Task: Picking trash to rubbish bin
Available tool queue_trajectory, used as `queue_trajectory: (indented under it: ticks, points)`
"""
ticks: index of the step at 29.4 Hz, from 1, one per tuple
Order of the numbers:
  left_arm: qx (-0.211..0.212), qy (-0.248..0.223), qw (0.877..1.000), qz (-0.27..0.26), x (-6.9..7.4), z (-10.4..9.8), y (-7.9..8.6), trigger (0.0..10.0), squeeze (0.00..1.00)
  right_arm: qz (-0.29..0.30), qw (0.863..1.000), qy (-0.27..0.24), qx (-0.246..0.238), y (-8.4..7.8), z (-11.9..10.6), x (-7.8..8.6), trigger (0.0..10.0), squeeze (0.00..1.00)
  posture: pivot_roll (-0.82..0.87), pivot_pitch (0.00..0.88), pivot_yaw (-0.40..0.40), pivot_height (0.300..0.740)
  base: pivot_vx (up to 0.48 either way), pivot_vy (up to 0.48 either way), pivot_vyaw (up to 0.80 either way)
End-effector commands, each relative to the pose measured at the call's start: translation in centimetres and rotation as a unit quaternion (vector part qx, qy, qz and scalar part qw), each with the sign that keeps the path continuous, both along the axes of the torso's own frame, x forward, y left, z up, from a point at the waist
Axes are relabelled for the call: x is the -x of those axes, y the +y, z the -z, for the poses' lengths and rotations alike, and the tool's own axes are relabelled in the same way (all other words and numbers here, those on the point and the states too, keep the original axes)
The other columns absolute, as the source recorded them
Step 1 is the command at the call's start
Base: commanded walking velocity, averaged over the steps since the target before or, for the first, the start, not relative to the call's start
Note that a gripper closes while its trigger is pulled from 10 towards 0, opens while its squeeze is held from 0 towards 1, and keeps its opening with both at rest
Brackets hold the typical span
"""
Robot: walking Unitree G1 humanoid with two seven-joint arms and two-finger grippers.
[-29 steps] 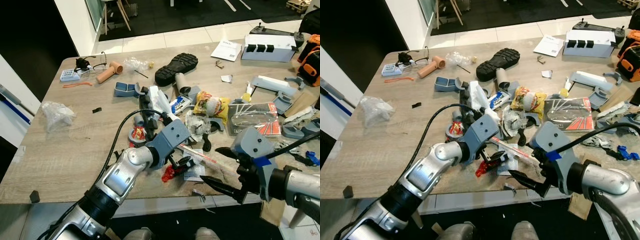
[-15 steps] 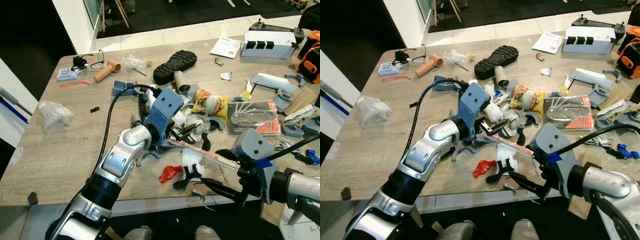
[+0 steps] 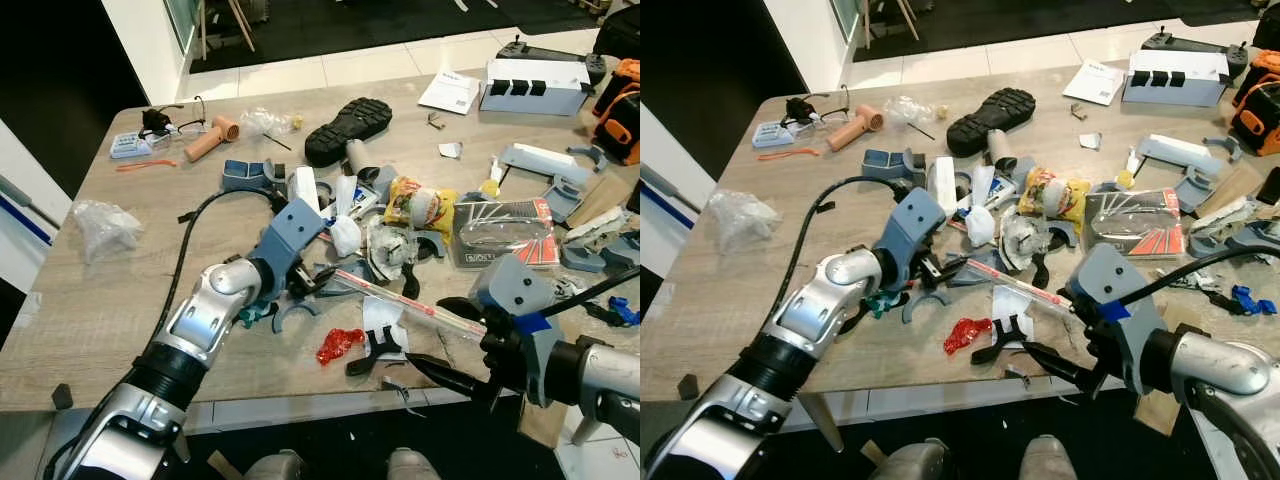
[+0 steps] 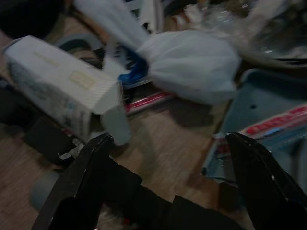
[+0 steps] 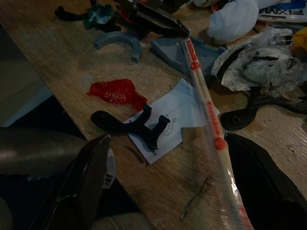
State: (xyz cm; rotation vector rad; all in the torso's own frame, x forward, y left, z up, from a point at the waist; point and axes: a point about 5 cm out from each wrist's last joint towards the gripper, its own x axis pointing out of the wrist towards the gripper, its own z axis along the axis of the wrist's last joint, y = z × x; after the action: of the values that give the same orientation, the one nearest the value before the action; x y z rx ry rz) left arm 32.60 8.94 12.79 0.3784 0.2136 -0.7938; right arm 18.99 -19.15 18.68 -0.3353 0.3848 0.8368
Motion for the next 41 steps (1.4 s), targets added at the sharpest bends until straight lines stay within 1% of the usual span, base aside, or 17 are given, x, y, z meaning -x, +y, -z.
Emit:
queue_trajectory:
  ticks: [1,3,10,13,14,16,17,19,22,24,25,27,28,33,35,38,41]
  points:
    - [-0.024,0.012,0.999,-0.036,-0.3,0.9,1.4,10.0,0.00,-0.011,1.000,-0.001,-0.002,0.4,-0.2,0.4,10.0,0.00,-0.23,0.118,0.120,0.740,0.000,0.000,0.00]
    - [-0.019,0.008,0.998,-0.058,-0.5,0.8,1.4,10.0,0.00,-0.012,1.000,0.000,-0.004,0.5,-0.2,0.4,10.0,0.00,-0.23,0.119,0.118,0.740,0.000,0.000,0.00]
    - [-0.005,0.007,0.997,-0.074,-0.5,0.5,0.7,10.0,0.00,-0.013,1.000,0.000,-0.005,0.6,-0.3,0.4,10.0,0.00,-0.23,0.120,0.116,0.740,0.000,0.000,0.00]
    - [-0.005,0.013,0.995,-0.100,-0.7,0.7,0.7,10.0,0.00,-0.013,1.000,0.001,-0.005,0.5,-0.3,0.4,10.0,0.00,-0.23,0.120,0.116,0.740,0.000,0.000,0.00]
    - [-0.005,0.013,0.995,-0.100,-0.7,0.7,0.7,10.0,0.00,-0.013,1.000,0.001,-0.005,0.5,-0.3,0.4,10.0,0.00,-0.23,0.120,0.116,0.740,0.000,0.000,0.00]
    - [-0.015,0.025,0.991,-0.129,-0.7,1.3,0.8,10.0,0.00,-0.013,1.000,0.000,-0.006,0.6,-0.3,0.3,10.0,0.00,-0.23,0.121,0.116,0.740,0.000,0.000,0.00]
    - [-0.015,0.025,0.991,-0.129,-0.7,1.3,0.8,10.0,0.00,-0.013,1.000,0.000,-0.006,0.6,-0.3,0.3,10.0,0.00,-0.23,0.121,0.116,0.740,0.000,0.000,0.00]
    - [-0.019,0.032,0.988,-0.151,-0.7,1.7,1.0,10.0,0.00,-0.014,1.000,0.000,-0.007,0.6,-0.3,0.4,10.0,0.00,-0.23,0.122,0.116,0.740,0.000,0.000,0.00]
    - [0.000,0.028,0.985,-0.169,-0.9,1.2,0.9,10.0,0.00,-0.013,1.000,0.001,-0.008,0.6,-0.3,0.4,10.0,0.00,-0.23,0.122,0.116,0.740,0.000,0.000,0.00]
    - [0.012,0.016,0.979,-0.201,-1.2,0.3,1.3,10.0,0.00,-0.012,1.000,0.002,-0.008,0.6,-0.3,0.4,10.0,0.00,-0.23,0.124,0.116,0.740,0.000,0.000,0.00]
    - [0.012,0.016,0.979,-0.201,-1.2,0.3,1.3,10.0,0.00,-0.012,1.000,0.002,-0.008,0.6,-0.3,0.4,10.0,0.00,-0.23,0.124,0.116,0.740,0.000,0.000,0.00]
    - [0.007,0.007,0.972,-0.234,-1.5,0.0,1.8,10.0,0.00,-0.013,1.000,0.002,-0.008,0.6,-0.3,0.4,10.0,0.00,-0.23,0.124,0.116,0.740,0.000,0.000,0.00]
    - [0.010,0.002,0.968,-0.251,-1.5,-0.3,1.9,10.0,0.00,-0.015,1.000,0.003,-0.009,0.7,-0.3,0.4,10.0,0.00,-0.23,0.125,0.116,0.740,0.000,0.000,0.00]
    - [0.025,-0.012,0.962,-0.272,-1.1,-1.3,1.8,10.0,0.00,-0.020,1.000,0.007,-0.011,0.8,-0.3,0.5,10.0,0.00,-0.23,0.128,0.115,0.740,0.000,0.000,0.00]
    - [0.021,-0.022,0.958,-0.286,-1.0,-1.7,1.9,10.0,0.00,-0.023,1.000,0.010,-0.009,0.7,-0.3,0.6,10.0,0.00,-0.22,0.129,0.110,0.740,0.000,0.000,0.00]
    - [0.010,-0.016,0.956,-0.292,-0.7,-1.4,1.7,10.0,0.00,-0.028,1.000,0.011,-0.009,0.8,-0.3,0.6,10.0,0.00,-0.22,0.129,0.110,0.740,0.000,0.000,0.00]
    - [-0.003,0.005,0.956,-0.295,-0.3,-0.4,1.6,10.0,0.00,-0.029,0.999,0.011,-0.010,0.9,-0.3,0.5,10.0,0.00,-0.22,0.129,0.111,0.740,0.000,0.000,0.00]
